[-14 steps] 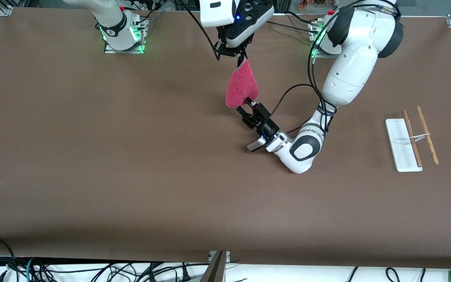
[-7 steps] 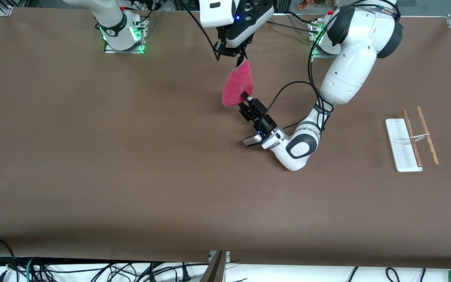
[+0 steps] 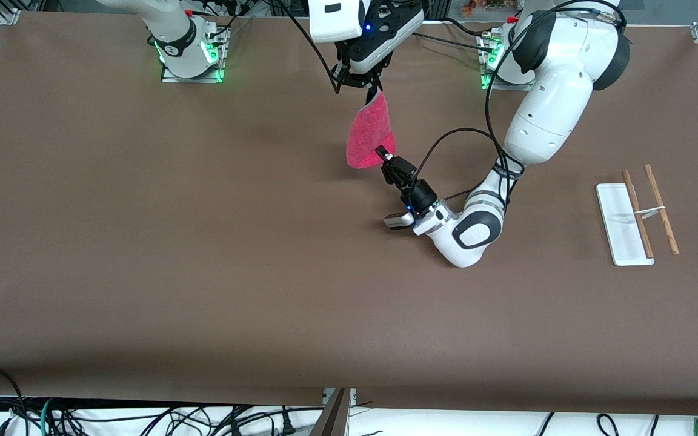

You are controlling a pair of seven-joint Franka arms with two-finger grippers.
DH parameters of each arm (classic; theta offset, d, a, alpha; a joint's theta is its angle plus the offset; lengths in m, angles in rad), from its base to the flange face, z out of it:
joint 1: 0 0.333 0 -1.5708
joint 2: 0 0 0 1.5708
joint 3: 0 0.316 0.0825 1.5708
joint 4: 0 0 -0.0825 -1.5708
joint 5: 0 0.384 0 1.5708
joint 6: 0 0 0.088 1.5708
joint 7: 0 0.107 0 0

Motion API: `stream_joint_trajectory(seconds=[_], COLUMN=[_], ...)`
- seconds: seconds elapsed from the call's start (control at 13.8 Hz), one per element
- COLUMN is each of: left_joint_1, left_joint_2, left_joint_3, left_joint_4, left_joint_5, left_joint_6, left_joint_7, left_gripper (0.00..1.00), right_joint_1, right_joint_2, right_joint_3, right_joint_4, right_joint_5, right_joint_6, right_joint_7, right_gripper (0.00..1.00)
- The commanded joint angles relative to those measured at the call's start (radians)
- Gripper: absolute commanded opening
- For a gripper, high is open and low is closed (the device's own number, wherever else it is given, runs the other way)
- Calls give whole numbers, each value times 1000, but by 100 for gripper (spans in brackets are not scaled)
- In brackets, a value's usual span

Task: Pass towel and hang on rack
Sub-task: 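Open the right gripper and release the towel to the left gripper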

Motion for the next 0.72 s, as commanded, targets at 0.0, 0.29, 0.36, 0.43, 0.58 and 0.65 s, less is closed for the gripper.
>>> stream_joint_trajectory(seconds=[0.0, 0.29, 0.36, 0.43, 0.58, 0.65], left_joint_1=[15, 51, 60, 66, 83, 95], left_joint_2=[-59, -91, -94, -99, -123, -146], left_joint_3=[2, 2, 2, 2, 2, 4], left_joint_4=[-12, -10, -10, -10, -10, -9], left_joint_5=[-9, 66, 83, 94, 138, 167], left_joint_6=[-9, -13, -18, -21, -22, -22], left_joint_7=[-70, -101, -101, -103, -112, -112], left_gripper=[0, 0, 0, 0, 0, 0], right_joint_1=[-6, -10, -10, -13, -24, -35], right_joint_2=[-1, -1, -1, -3, -20, -30], right_joint_3=[6, -1, -1, -3, -3, -1], right_joint_4=[16, 16, 16, 16, 10, -2], right_joint_5=[15, 16, 16, 16, 16, 15], right_joint_6=[-18, -13, -15, -18, -21, -31], right_joint_7=[55, 58, 52, 48, 44, 43], right_gripper=[61, 100, 100, 100, 100, 100])
